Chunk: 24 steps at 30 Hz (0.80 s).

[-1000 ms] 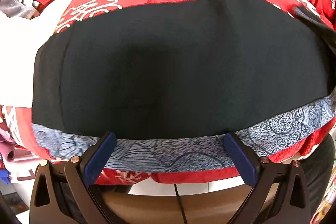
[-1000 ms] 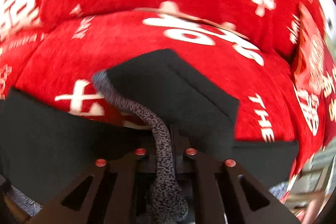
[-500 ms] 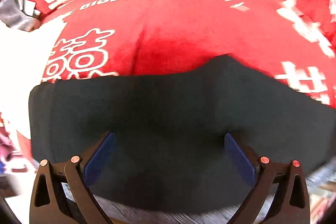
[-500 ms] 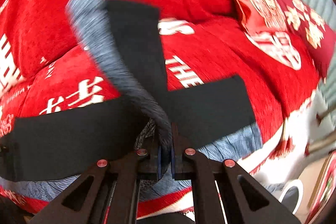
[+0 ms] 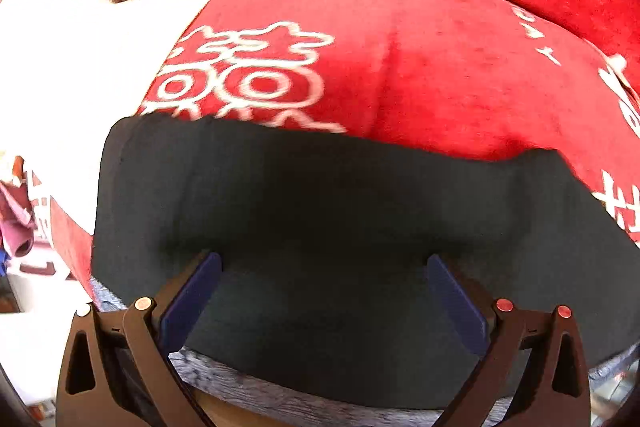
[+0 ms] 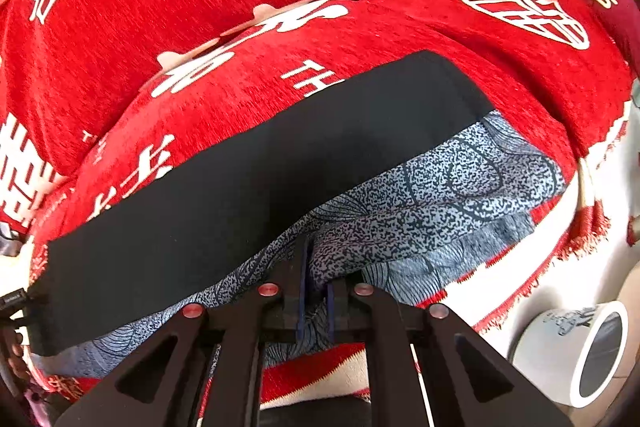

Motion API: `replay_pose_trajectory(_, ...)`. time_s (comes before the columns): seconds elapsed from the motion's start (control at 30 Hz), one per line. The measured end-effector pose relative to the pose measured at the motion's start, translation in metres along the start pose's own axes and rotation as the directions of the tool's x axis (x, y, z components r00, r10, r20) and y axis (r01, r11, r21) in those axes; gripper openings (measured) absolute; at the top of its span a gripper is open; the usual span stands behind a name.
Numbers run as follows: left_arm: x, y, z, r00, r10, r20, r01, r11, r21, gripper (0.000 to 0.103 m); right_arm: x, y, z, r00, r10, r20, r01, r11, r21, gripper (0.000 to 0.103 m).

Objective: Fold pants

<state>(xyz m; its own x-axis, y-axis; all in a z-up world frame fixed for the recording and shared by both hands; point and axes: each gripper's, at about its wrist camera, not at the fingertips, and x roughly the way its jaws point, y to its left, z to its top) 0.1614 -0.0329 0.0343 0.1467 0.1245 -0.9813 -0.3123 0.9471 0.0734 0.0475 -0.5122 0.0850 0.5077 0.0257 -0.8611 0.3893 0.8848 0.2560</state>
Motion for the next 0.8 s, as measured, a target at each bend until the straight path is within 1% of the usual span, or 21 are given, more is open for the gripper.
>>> replay_pose_trajectory(0.03,-0.004,-0.01,-0.001,1.0,-0.014,0.003,0.013,1.0,0.022,0.103,0.0,-0.004,0.003,1.0,0.001,0.004,-0.001,1.0,0.016,0.017)
replay_pose_trajectory(0.1,-0.012,-0.044,-0.006,0.999,-0.049,0.009,0.048,0.994,0.095,0.103,-0.001,-0.011,0.007,1.0,0.007,0.011,-0.007,0.999,0.052,0.02)
replay_pose_trajectory(0.13,-0.016,-0.067,-0.01,0.997,-0.071,0.012,0.069,0.986,0.149,0.103,-0.002,-0.014,0.01,1.0,0.022,0.016,-0.023,0.998,0.067,0.02)
replay_pose_trajectory(0.2,-0.025,-0.094,-0.017,0.995,-0.098,0.023,0.09,0.968,0.235,0.103,-0.004,-0.021,0.014,0.998,0.058,0.031,-0.061,0.994,0.095,0.02)
replay_pose_trajectory(0.23,-0.028,-0.114,-0.022,0.994,-0.107,0.033,0.093,0.954,0.285,0.103,-0.007,-0.026,0.016,0.997,0.071,0.043,-0.075,0.991,0.111,0.021)
replay_pose_trajectory(0.3,-0.031,-0.138,-0.025,0.994,-0.101,0.043,0.08,0.936,0.341,0.103,-0.011,-0.035,0.019,0.994,0.081,0.072,-0.09,0.987,0.134,0.026)
replay_pose_trajectory(0.33,-0.029,-0.148,-0.027,0.995,-0.085,0.044,0.064,0.932,0.357,0.103,-0.013,-0.039,0.02,0.993,0.08,0.085,-0.092,0.985,0.143,0.034)
replay_pose_trajectory(0.37,-0.027,-0.15,-0.027,0.997,-0.069,0.04,0.05,0.933,0.357,0.103,-0.015,-0.044,0.022,0.992,0.078,0.097,-0.092,0.984,0.154,0.04)
replay_pose_trajectory(0.4,-0.021,-0.15,-0.025,0.998,-0.05,0.029,0.037,0.938,0.345,0.103,-0.015,-0.049,0.023,0.991,0.077,0.107,-0.094,0.982,0.164,0.043)
replay_pose_trajectory(0.43,-0.017,-0.145,-0.024,0.998,-0.064,0.016,0.055,0.944,0.324,0.103,-0.014,-0.053,0.025,0.991,0.075,0.112,-0.094,0.981,0.171,0.045)
replay_pose_trajectory(0.47,-0.014,-0.138,-0.021,0.995,-0.102,0.004,0.097,0.954,0.283,0.103,-0.013,-0.056,0.026,0.991,0.067,0.116,-0.087,0.981,0.174,0.045)
replay_pose_trajectory(0.5,-0.013,-0.134,-0.019,0.993,-0.12,-0.007,0.117,0.958,0.262,0.103,-0.011,-0.058,0.027,0.991,0.058,0.117,-0.077,0.983,0.168,0.045)
replay_pose_trajectory(0.53,-0.012,-0.132,-0.017,0.992,-0.127,-0.013,0.126,0.959,0.255,0.103,-0.009,-0.059,0.028,0.992,0.048,0.114,-0.065,0.985,0.158,0.04)
replay_pose_trajectory(0.57,-0.013,-0.13,-0.016,0.992,-0.124,-0.01,0.122,0.959,0.257,0.103,-0.008,-0.059,0.03,0.994,0.02,0.105,-0.035,0.989,0.144,0.024)
replay_pose_trajectory(0.6,-0.014,-0.128,-0.015,0.994,-0.11,-0.001,0.106,0.96,0.26,0.103,-0.007,-0.06,0.031,0.995,-0.001,0.098,-0.012,0.991,0.135,0.016)
replay_pose_trajectory(0.67,-0.014,-0.119,-0.012,0.997,-0.075,0.015,0.069,0.968,0.241,0.103,-0.009,-0.064,0.031,0.995,0.008,0.096,-0.022,0.99,0.142,0.01)
replay_pose_trajectory(0.7,-0.014,-0.111,-0.009,0.998,-0.066,0.013,0.062,0.974,0.218,0.103,-0.013,-0.065,0.029,0.995,0.011,0.103,-0.026,0.989,0.146,0.009)
replay_pose_trajectory(0.8,-0.016,-0.085,-0.008,1.0,-0.023,0.0,0.023,0.992,0.122,0.103,-0.039,-0.062,0.019,0.989,-0.035,0.144,0.016,0.991,0.134,0.008)
